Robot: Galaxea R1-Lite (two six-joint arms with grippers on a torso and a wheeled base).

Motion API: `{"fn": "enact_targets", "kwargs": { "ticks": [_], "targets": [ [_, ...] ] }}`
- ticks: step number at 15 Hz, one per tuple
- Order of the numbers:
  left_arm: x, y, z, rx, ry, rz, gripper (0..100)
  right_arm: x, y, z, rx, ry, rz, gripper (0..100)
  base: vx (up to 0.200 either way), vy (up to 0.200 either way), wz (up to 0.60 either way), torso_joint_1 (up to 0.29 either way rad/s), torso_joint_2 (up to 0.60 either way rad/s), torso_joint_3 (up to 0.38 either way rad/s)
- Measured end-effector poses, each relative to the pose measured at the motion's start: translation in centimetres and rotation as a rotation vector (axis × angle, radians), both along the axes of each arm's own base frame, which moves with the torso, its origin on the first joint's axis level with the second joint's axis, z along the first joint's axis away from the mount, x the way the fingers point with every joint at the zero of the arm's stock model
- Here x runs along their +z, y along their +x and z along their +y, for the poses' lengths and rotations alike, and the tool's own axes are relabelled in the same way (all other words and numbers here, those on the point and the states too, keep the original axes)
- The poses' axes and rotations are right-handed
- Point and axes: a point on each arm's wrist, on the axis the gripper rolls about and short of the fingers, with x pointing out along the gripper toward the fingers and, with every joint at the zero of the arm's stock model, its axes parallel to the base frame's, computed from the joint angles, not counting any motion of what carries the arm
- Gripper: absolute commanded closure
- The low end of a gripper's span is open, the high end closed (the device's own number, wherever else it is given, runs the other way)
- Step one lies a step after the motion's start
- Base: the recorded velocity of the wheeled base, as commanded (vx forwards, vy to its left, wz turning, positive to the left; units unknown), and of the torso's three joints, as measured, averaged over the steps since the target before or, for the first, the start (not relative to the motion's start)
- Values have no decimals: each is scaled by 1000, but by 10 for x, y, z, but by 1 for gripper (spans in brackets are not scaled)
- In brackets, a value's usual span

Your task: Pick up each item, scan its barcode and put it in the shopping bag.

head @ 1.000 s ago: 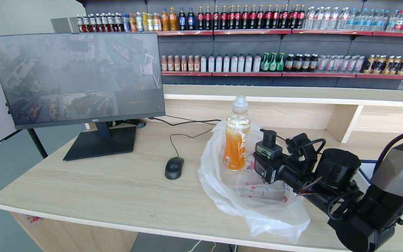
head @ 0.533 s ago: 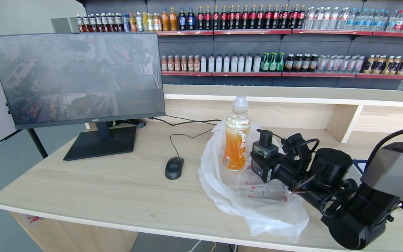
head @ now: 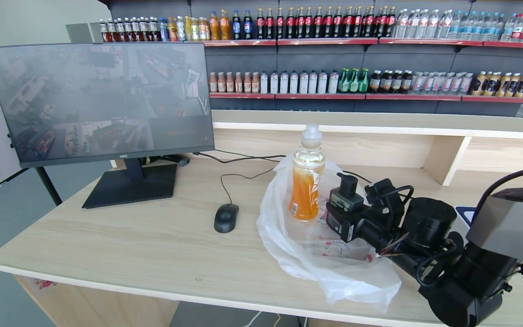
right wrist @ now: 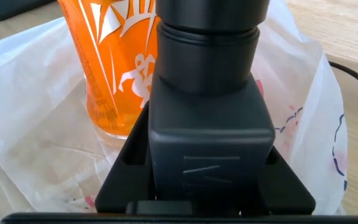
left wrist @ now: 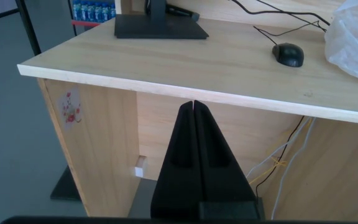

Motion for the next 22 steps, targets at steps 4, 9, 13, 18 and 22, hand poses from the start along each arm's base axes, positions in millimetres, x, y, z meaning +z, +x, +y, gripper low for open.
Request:
{"fn": "enact_targets", "kwargs": {
  "ticks": [4,9,13,18,22],
  "targets": [
    [0,0,0,0,1,0,100,-4,-5,-1,3,-10,23,100,0,0,0,0,0,0],
    [0,0,0,0,1,0,100,-2,-7,-1,5,-10,24,100,0,0,0,0,0,0],
    [0,0,0,-1,1,0,100,1,-6,0,7,-3,13,0,0,0,0,0,0,0],
    [0,0,0,0,0,0,100,10,-17,-2,15,4,7,0,0,0,0,0,0,0],
    [0,0,0,0,0,0,100,25,-27,-6,14,17,-26,0,0,0,0,0,0,0]
  ]
}}
